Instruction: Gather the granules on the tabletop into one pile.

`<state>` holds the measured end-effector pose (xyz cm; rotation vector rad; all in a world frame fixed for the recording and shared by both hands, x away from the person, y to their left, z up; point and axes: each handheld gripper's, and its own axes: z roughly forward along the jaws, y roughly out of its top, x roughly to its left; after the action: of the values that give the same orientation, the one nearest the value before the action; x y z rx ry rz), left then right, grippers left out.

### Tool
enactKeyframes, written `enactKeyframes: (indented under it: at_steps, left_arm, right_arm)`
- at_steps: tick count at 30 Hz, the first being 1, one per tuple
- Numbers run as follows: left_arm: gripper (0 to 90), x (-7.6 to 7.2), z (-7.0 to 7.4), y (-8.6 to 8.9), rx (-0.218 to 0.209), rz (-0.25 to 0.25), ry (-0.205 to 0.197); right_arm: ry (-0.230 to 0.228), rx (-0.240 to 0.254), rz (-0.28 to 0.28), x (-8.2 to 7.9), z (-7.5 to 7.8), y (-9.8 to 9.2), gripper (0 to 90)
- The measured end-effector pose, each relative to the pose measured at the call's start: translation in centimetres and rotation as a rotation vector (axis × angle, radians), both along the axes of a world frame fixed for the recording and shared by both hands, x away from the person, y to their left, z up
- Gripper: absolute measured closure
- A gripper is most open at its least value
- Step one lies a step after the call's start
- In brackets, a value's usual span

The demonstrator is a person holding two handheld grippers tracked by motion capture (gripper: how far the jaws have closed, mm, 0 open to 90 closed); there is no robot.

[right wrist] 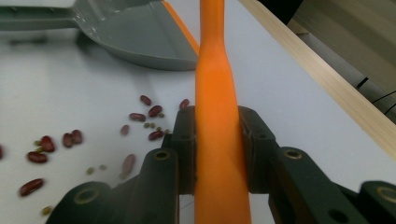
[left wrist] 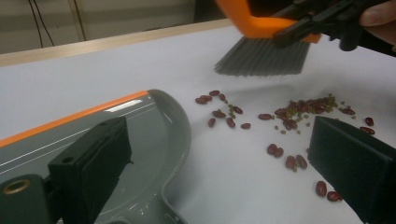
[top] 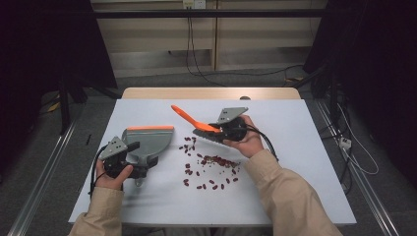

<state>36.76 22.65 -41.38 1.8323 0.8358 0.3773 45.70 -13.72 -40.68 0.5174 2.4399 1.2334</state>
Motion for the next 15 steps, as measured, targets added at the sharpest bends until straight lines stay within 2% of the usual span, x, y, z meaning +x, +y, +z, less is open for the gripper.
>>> enactKeyframes:
  at_steps: [3,7,9,12,13,15]
  left_arm:
    - [5.6,0.0,-0.1,0.0,-0.003,0.0,0.001]
    - [5.6,0.0,-0.2,0.0,0.0,-0.001,0.007]
    - [5.6,0.1,-0.2,0.0,0.0,-0.002,0.005]
    - [5.6,0.1,-0.2,0.1,-0.001,0.0,0.005]
    - [5.6,0.0,-0.2,0.1,-0.003,0.002,0.006]
    - [5.6,0.0,-0.1,0.2,-0.002,0.004,0.004]
  right_arm:
    - [-0.008,-0.021,-0.013,1.4,-0.7,1.2,71.4]
    - [-0.019,-0.023,-0.026,2.9,-1.3,2.6,71.5]
    - [-0.035,-0.058,-0.02,3.3,-1.5,3.5,71.4]
    - [-0.036,-0.088,0.011,3.6,-2.0,4.5,71.4]
    - [-0.027,-0.074,0.03,3.5,-2.2,4.7,71.4]
    - [-0.033,-0.086,0.056,3.2,-2.2,5.1,71.4]
